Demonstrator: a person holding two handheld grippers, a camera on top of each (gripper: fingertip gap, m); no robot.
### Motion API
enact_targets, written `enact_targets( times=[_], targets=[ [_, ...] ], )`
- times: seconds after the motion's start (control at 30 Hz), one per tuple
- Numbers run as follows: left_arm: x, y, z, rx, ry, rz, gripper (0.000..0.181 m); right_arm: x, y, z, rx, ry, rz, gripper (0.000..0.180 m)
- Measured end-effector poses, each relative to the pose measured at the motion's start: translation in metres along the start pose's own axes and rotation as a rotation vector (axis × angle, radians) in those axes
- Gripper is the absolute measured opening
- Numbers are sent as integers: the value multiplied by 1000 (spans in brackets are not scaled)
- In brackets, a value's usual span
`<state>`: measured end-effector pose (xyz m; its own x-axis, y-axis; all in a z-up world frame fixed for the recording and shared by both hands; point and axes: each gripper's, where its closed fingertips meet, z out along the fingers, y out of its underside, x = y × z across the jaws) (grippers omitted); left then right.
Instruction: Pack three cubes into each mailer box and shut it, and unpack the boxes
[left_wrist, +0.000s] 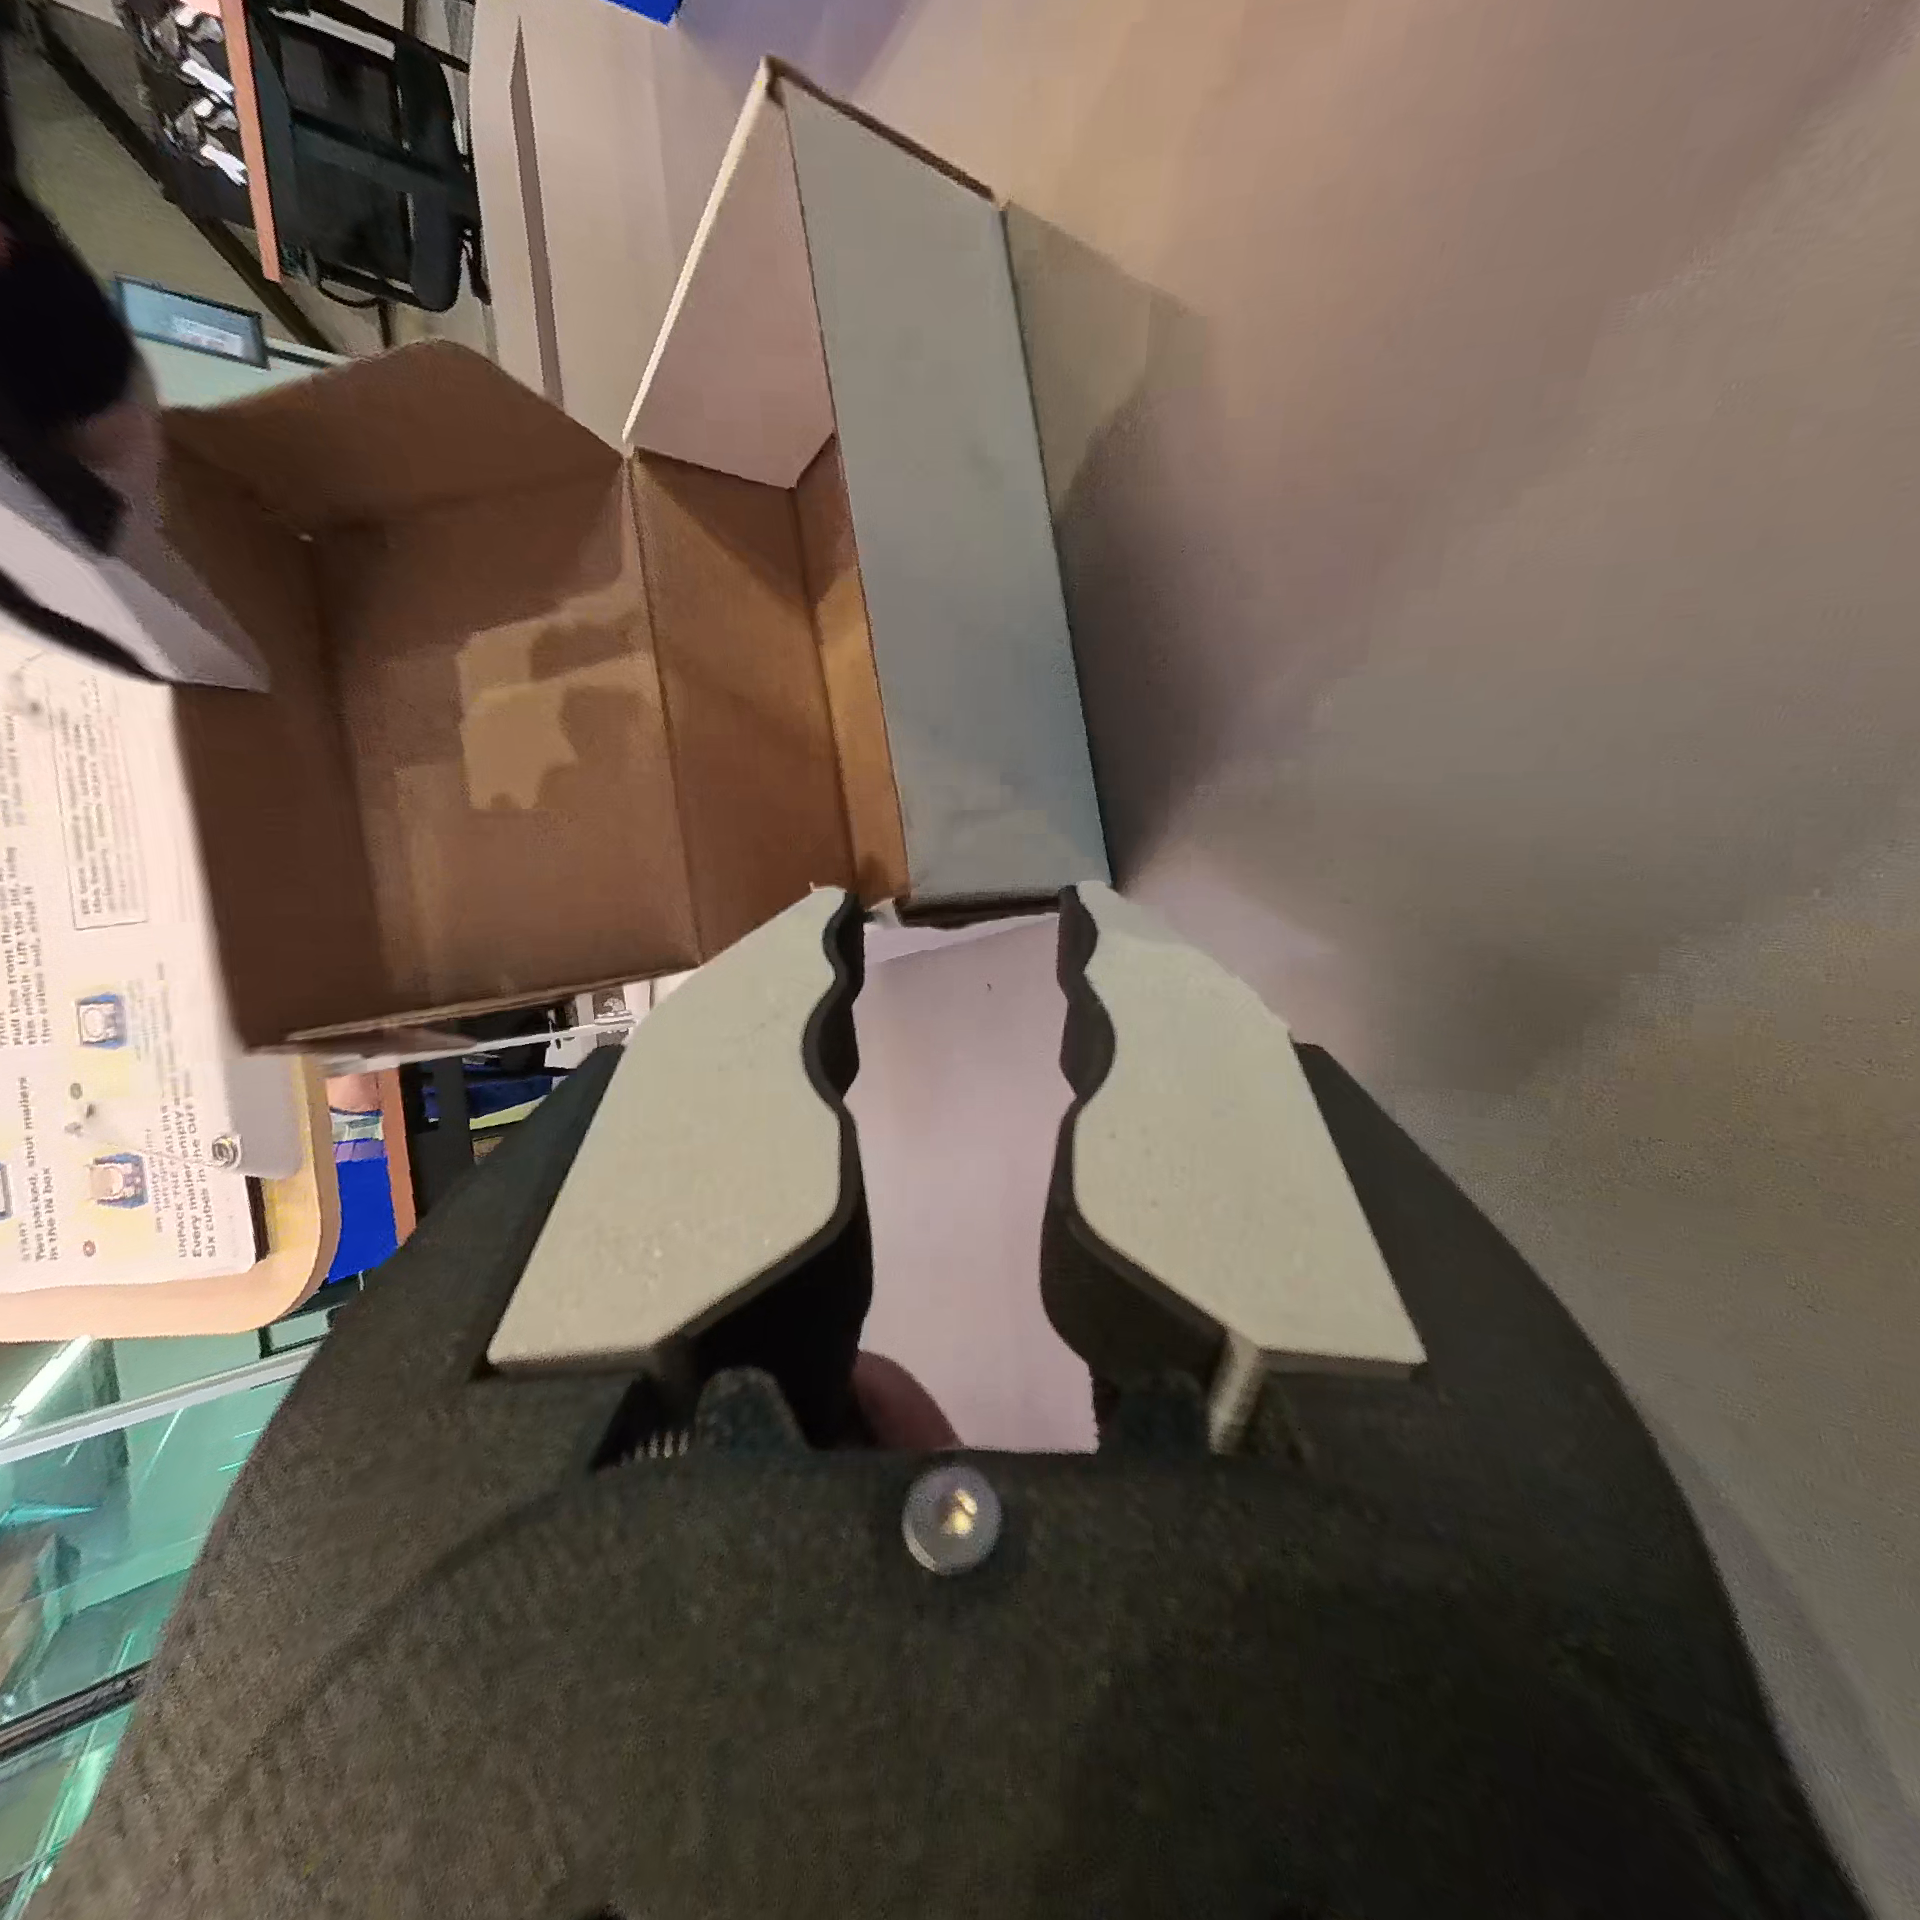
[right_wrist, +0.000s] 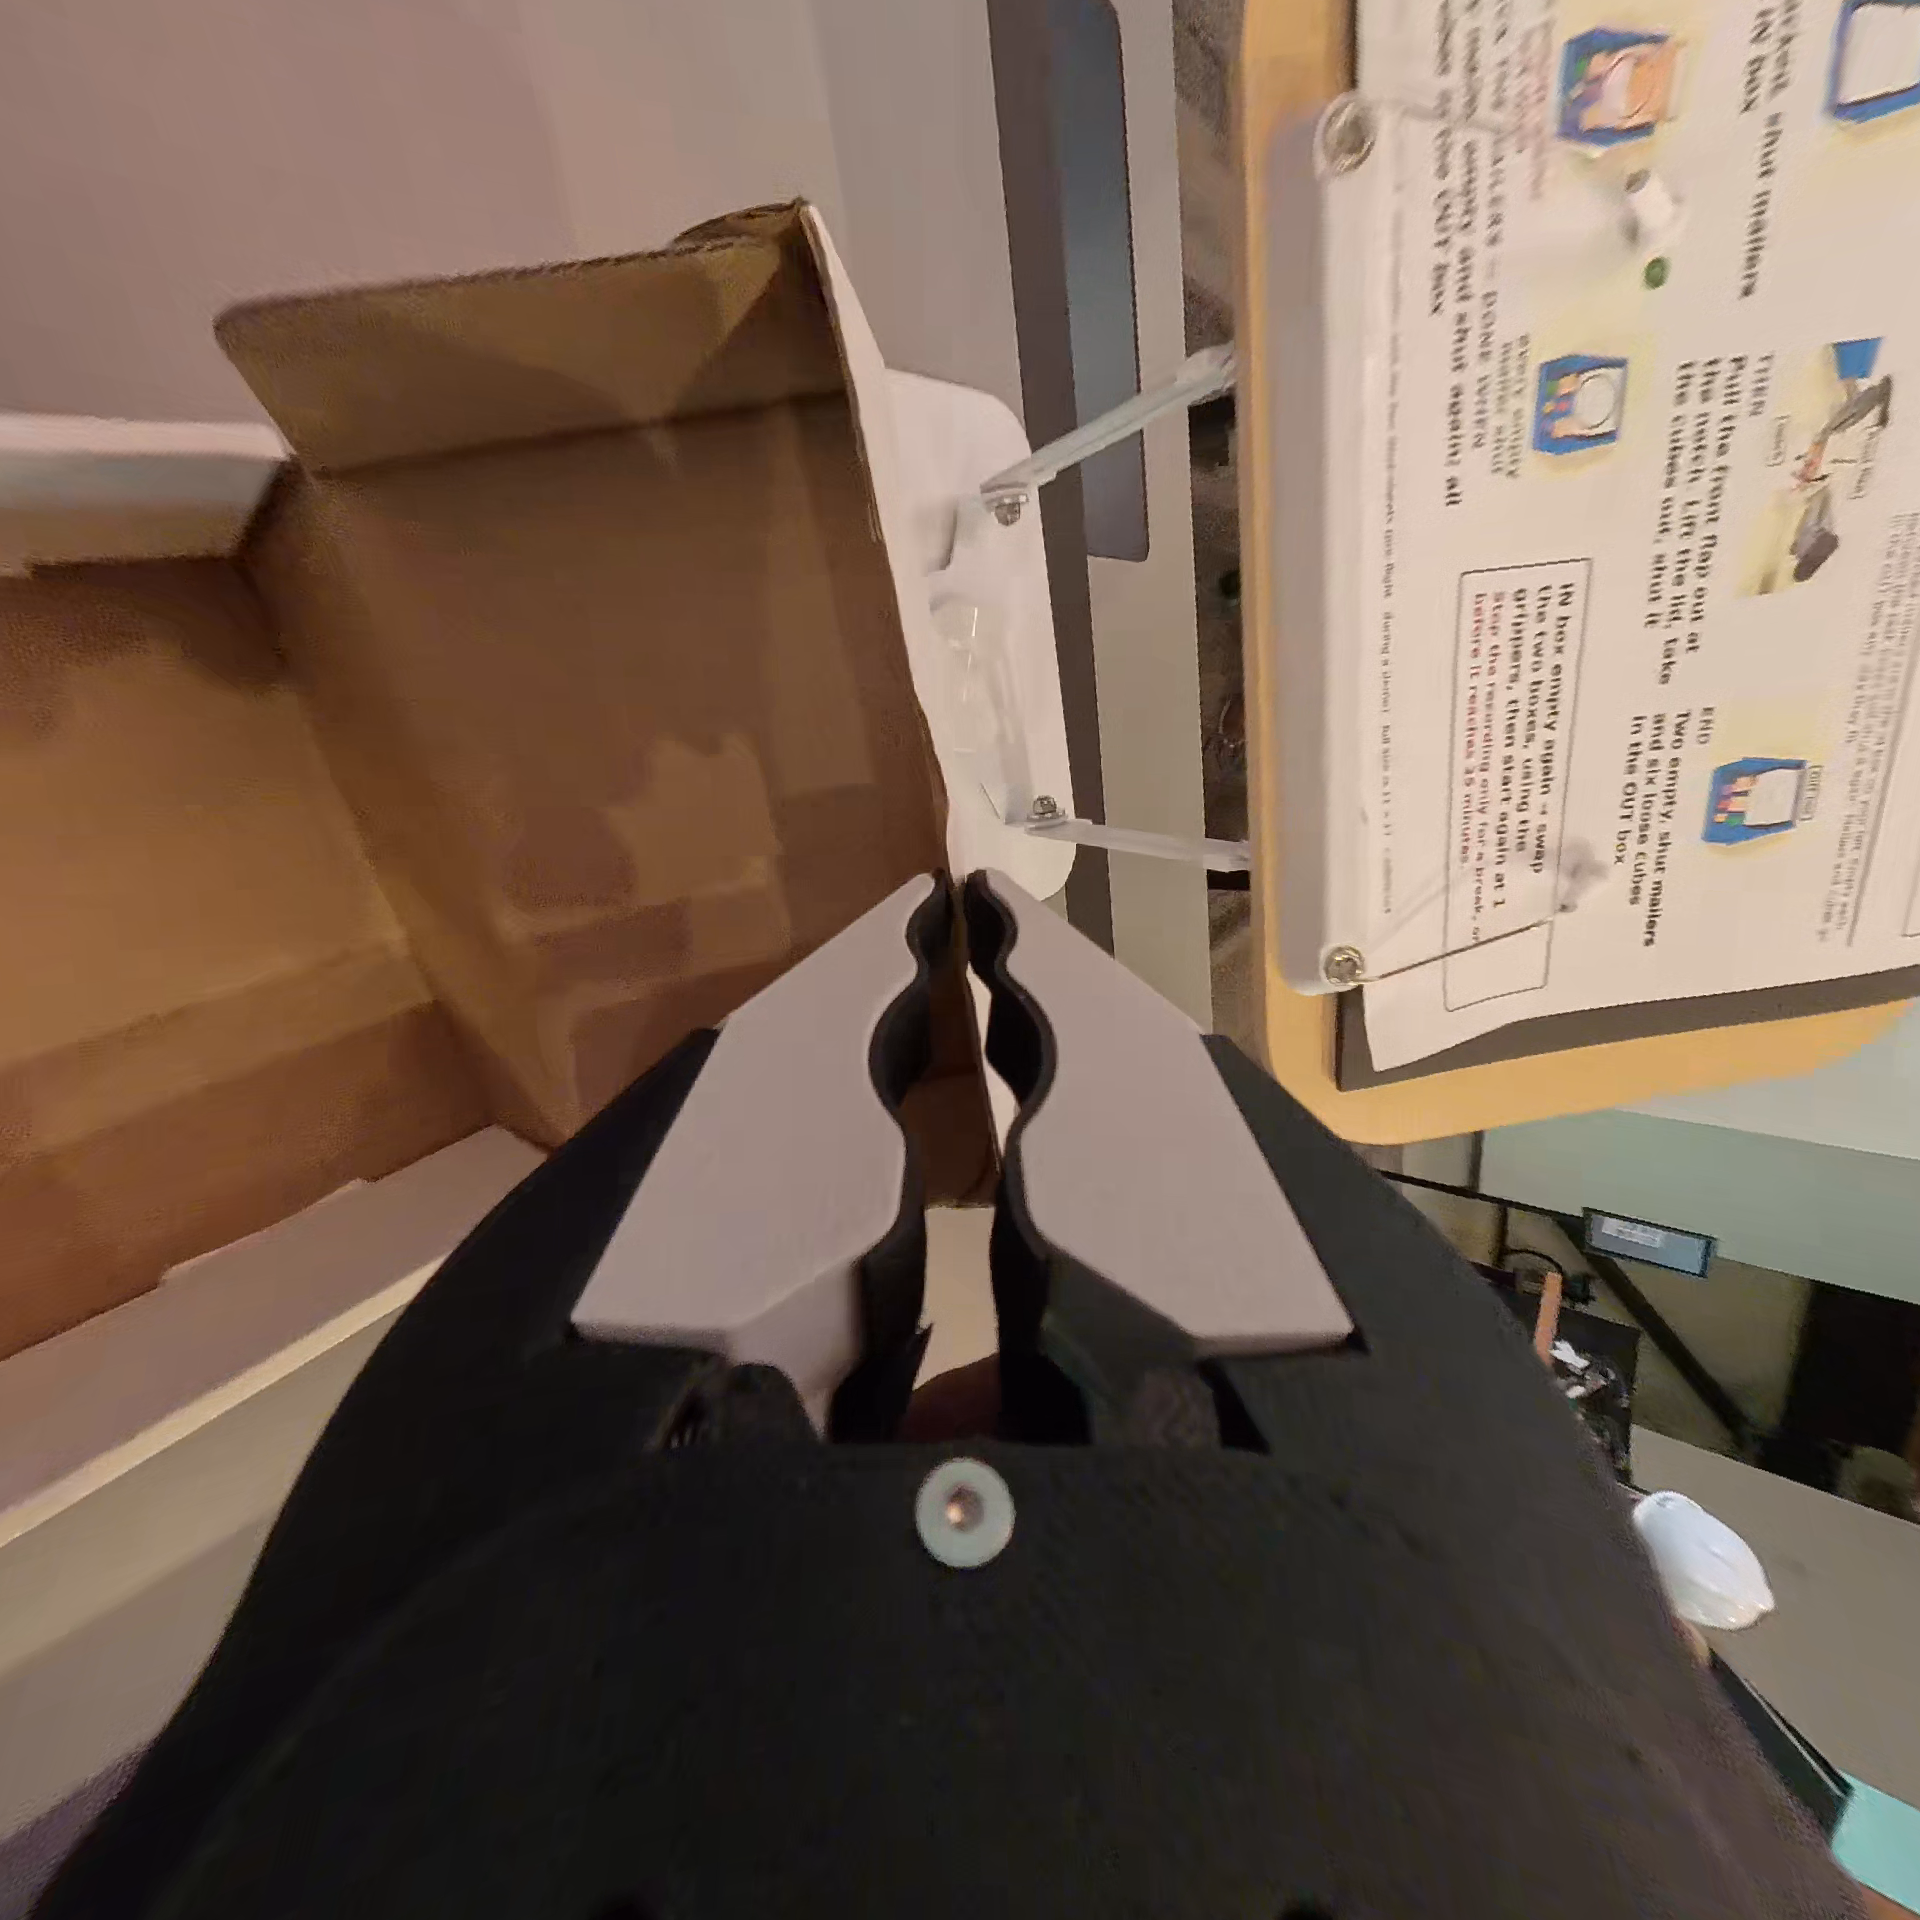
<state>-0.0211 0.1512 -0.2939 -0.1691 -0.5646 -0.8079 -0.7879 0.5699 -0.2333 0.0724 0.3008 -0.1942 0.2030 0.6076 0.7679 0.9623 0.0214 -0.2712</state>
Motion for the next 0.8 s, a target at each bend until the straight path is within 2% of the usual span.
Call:
enact_targets(
  times=[0.17,0.3,0.47,0.57,0.67,0.8],
  targets=[
    [-2,0,0,6,-13,-27,31,-10,18,28,-10,-44,80,1],
    [-1,-1,0,2,-21,-20,31,-20,32,46,-83,-106,73,5],
    [0,-4,-1,0,-23,-23,29,-49,51,67,-169,-254,96,9],
    [1,-6,-3,7,-23,-30,26,-70,61,75,-210,-317,89,14],
    [1,-8,-3,11,-28,-29,24,-69,62,73,-199,-348,140,13],
    [-1,-8,-2,-1,-39,-45,20,-58,60,69,-183,-300,135,14]
  ],
)
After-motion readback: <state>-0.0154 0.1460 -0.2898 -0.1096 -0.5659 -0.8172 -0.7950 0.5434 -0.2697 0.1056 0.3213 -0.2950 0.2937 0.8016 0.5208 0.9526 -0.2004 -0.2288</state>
